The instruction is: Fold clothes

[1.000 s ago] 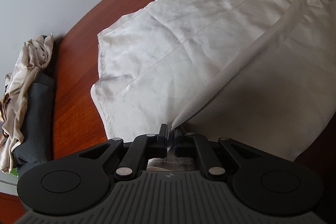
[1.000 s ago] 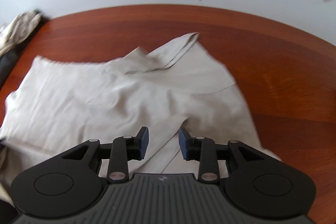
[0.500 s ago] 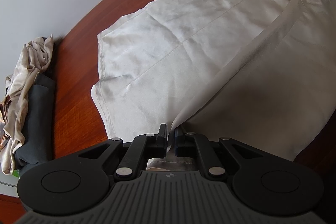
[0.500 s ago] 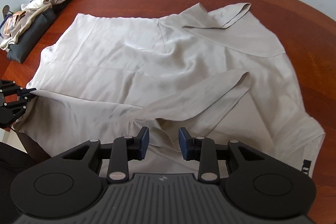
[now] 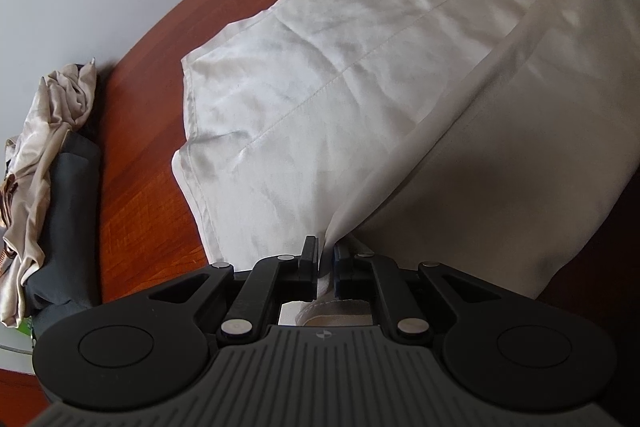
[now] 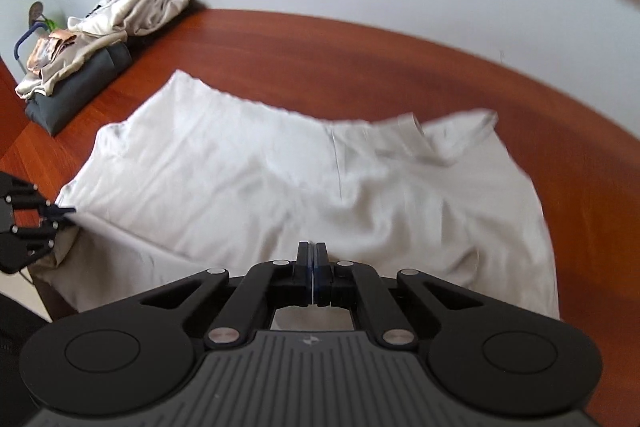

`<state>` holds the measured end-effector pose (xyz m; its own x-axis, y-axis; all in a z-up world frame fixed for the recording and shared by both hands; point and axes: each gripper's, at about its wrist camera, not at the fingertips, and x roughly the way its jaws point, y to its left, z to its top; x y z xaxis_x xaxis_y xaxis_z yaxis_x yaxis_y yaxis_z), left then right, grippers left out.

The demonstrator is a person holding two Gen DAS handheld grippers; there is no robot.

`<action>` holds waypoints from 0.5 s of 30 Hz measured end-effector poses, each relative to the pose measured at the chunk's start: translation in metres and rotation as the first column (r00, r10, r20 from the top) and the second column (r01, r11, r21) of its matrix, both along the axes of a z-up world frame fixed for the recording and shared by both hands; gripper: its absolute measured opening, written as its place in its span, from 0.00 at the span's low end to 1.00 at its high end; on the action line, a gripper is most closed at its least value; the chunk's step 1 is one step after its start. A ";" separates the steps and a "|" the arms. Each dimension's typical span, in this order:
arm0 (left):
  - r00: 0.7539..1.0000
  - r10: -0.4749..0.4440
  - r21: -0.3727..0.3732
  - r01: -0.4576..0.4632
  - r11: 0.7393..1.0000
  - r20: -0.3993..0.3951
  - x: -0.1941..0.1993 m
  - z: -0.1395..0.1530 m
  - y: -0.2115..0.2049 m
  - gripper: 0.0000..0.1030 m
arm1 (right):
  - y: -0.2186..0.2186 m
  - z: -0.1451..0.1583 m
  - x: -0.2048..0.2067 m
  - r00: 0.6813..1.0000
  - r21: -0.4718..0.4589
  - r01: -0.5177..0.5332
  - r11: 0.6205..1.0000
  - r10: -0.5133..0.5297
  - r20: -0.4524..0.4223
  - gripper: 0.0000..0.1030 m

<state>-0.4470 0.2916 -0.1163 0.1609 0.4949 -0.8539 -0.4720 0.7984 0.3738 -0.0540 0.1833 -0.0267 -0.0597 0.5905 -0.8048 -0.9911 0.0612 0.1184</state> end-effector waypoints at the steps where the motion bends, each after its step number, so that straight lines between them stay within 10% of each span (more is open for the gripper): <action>1: 1.000 0.002 -0.002 -0.002 1.000 -0.001 0.000 0.000 0.000 0.09 | 0.008 -0.001 -0.001 1.000 0.000 -0.006 1.000 0.006 0.012 0.00; 10: 1.000 -0.005 -0.002 0.005 1.000 -0.015 0.005 -0.002 0.004 0.09 | 0.026 -0.015 -0.002 1.000 -0.029 0.006 1.000 -0.006 0.001 0.03; 15: 1.000 -0.020 0.010 0.020 1.000 -0.002 0.004 0.003 0.005 0.06 | -0.002 -0.015 0.009 0.998 -0.044 0.061 0.997 -0.062 -0.019 0.21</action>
